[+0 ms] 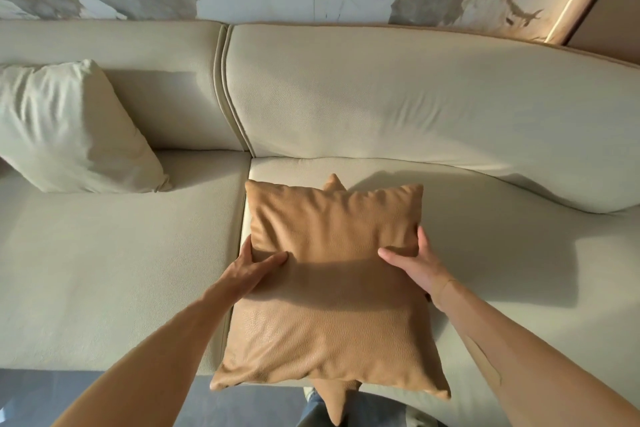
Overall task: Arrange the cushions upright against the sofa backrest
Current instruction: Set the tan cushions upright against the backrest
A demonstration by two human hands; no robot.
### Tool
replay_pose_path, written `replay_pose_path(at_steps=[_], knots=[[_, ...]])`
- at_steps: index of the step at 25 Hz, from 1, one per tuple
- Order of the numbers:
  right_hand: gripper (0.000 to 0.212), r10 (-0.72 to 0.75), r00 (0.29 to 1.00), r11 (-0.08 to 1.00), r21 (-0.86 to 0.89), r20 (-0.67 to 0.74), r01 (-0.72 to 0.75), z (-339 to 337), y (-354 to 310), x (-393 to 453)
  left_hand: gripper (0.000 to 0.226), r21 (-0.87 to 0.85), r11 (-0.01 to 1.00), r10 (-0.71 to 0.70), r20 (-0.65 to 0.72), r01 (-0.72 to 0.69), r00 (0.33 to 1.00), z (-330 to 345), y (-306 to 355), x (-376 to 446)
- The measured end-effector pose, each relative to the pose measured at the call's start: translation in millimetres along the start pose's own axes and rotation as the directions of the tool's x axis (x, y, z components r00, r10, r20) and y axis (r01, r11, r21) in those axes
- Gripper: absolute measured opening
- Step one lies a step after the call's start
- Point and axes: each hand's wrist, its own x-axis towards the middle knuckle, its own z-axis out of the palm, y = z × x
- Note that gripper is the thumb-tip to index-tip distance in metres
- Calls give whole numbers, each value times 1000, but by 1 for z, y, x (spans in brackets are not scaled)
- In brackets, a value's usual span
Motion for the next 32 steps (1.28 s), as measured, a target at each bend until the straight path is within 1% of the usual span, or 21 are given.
replay_pose_path(at_steps=[3,5,8,11,15,18,22,26,29,32], knots=[[123,-67,998,996,65,7,66,-10,1,-9,111,-16,1000,21,-60,-22,998,8,17,-16],[122,-112,993,989,93,-29,115,-31,2,-21,113,-23,998,52,-75,-54,996,18,37,-28],[120,-182,975,974,116,-127,197,-78,6,-37,111,-51,986,157,-78,-161,985,46,80,-49],[119,-240,947,953,135,-215,272,-134,11,-50,107,-93,954,279,-68,-284,958,86,128,-62],[122,-273,902,929,152,-334,337,-211,14,-52,124,-153,918,369,-10,-366,929,139,185,-58],[132,-258,878,906,214,-403,365,-259,18,-48,131,-127,902,415,-7,-412,910,181,226,-53],[141,-233,843,883,257,-485,392,-310,32,-28,129,-86,867,495,36,-491,868,225,272,-34],[144,-232,815,866,269,-531,422,-342,40,5,116,-74,844,535,56,-531,843,260,304,-8],[139,-243,786,863,244,-568,443,-359,41,35,113,-76,851,524,45,-520,850,282,317,18],[129,-275,754,850,215,-596,480,-374,47,72,114,-14,850,527,36,-527,849,303,324,50]])
